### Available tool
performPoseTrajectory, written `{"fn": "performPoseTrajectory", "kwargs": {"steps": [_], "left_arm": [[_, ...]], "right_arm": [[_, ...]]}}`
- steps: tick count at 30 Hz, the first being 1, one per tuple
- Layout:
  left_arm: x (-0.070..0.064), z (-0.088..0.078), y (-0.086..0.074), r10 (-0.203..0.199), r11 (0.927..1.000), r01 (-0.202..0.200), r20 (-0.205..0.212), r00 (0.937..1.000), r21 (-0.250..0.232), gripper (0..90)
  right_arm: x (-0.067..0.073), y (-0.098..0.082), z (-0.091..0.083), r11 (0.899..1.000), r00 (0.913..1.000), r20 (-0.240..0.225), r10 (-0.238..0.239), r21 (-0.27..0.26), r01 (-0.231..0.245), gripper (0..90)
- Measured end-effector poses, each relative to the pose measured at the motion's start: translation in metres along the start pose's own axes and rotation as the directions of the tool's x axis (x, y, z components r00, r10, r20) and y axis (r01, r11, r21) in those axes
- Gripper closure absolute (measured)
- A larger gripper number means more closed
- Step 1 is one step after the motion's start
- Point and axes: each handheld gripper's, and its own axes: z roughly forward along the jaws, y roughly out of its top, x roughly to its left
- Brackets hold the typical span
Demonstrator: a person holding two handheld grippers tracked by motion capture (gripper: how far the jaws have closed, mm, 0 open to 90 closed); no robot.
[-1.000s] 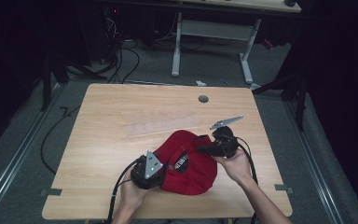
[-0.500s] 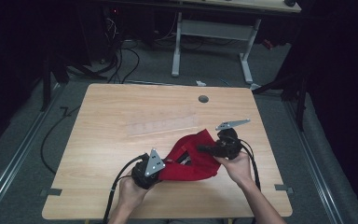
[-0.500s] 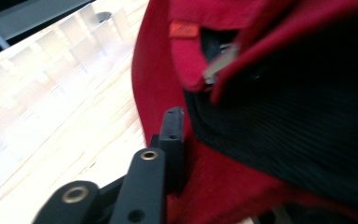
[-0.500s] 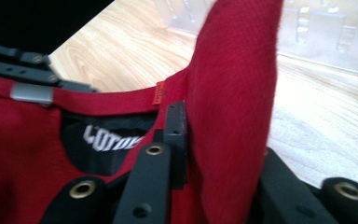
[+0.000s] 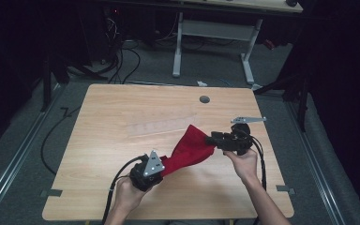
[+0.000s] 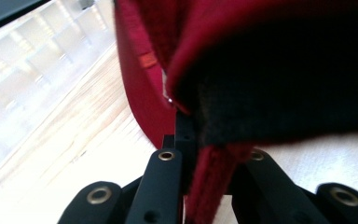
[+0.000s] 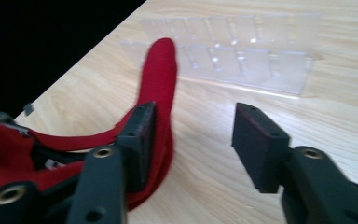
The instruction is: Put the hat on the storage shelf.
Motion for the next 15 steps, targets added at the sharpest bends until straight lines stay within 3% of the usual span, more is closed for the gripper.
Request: {"fn": "performPoseTrajectory", "kwargs": {"steps": [2,3,5,7,8,9,10,11,13,15], "left_arm": [[-0.002,-0.002,0.001,0.007,1.0,-0.007,0.001,1.0,0.005,84.1],[-0.003,-0.002,0.001,0.007,0.9999,-0.007,0.003,1.0,0.01,84.1],[-0.003,-0.002,0.002,0.003,0.9999,-0.003,0.012,0.9999,0.014,84.1],[-0.002,-0.002,0.005,-0.012,0.9999,0.012,0.019,0.9998,0.005,84.1],[-0.001,-0.002,0.007,-0.01,0.9999,0.009,0.017,0.9998,0.005,84.1],[0.0,-0.002,0.008,-0.016,0.9999,0.016,0.016,0.9997,-0.002,84.1],[0.002,-0.002,0.009,-0.024,0.9997,0.024,0.018,0.9995,-0.008,84.1],[0.003,-0.002,0.01,-0.029,0.9995,0.029,0.018,0.9994,-0.01,84.1],[0.007,-0.001,0.013,-0.038,0.9991,0.038,0.009,0.9992,-0.018,84.2],[0.013,-0.002,0.017,-0.077,0.9964,0.077,-0.003,0.997,-0.035,84.2]], "right_arm": [[0.0,-0.001,-0.001,1.0,0.9999,0.009,-0.009,-0.014,0.009,46.3],[0.004,-0.001,-0.001,0.998,0.9975,0.047,-0.053,-0.021,0.054,46.2],[0.005,-0.001,-0.002,0.997,0.9966,0.057,-0.06,-0.036,0.062,45.8],[0.004,-0.001,-0.004,0.996,0.9987,0.032,-0.039,-0.079,0.041,45.1],[0.005,0.0,-0.009,0.991,0.9975,0.054,-0.045,-0.124,0.052,44.9],[0.005,0.0,-0.009,0.991,0.9975,0.054,-0.045,-0.124,0.052,44.9],[0.004,0.0,-0.017,0.986,0.9968,0.067,-0.043,-0.159,0.054,44.3],[0.004,0.0,-0.017,0.986,0.9968,0.067,-0.043,-0.159,0.054,44.3],[0.0,-0.004,-0.027,0.981,0.9933,0.109,-0.037,-0.187,0.057,44.0],[-0.002,-0.008,-0.03,0.979,0.991,0.127,-0.042,-0.192,0.066,44.2]]}}
